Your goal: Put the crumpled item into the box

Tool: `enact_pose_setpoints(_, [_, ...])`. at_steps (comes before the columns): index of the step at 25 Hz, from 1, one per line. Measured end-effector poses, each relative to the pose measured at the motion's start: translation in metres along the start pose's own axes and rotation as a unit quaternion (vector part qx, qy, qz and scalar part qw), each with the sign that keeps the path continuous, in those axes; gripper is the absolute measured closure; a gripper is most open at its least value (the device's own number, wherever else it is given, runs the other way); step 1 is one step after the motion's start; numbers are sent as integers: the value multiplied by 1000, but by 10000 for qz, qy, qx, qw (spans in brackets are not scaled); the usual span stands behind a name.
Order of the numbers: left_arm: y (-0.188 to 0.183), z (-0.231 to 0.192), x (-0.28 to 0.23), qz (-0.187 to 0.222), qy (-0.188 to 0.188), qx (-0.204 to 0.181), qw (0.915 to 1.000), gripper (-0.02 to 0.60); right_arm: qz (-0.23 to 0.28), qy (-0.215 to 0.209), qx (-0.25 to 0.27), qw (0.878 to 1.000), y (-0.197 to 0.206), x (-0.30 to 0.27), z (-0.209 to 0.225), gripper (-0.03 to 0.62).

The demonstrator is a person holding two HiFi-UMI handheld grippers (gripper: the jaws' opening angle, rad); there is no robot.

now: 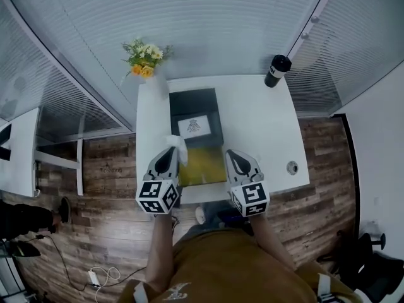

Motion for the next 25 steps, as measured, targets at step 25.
enact_pose_setpoints(25, [19, -1, 14, -156, -128, 17, 9998, 556, 10, -74, -39, 10000, 21, 0, -6, 582])
Point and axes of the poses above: the fingertips, and each gripper's own axes: x backward along the fingers, z to its right, y out of its underside, the point moved 9 cm from there along x, backward along the fingers, and after that the axes turned 3 degrees about z, right-handed, at the moved point
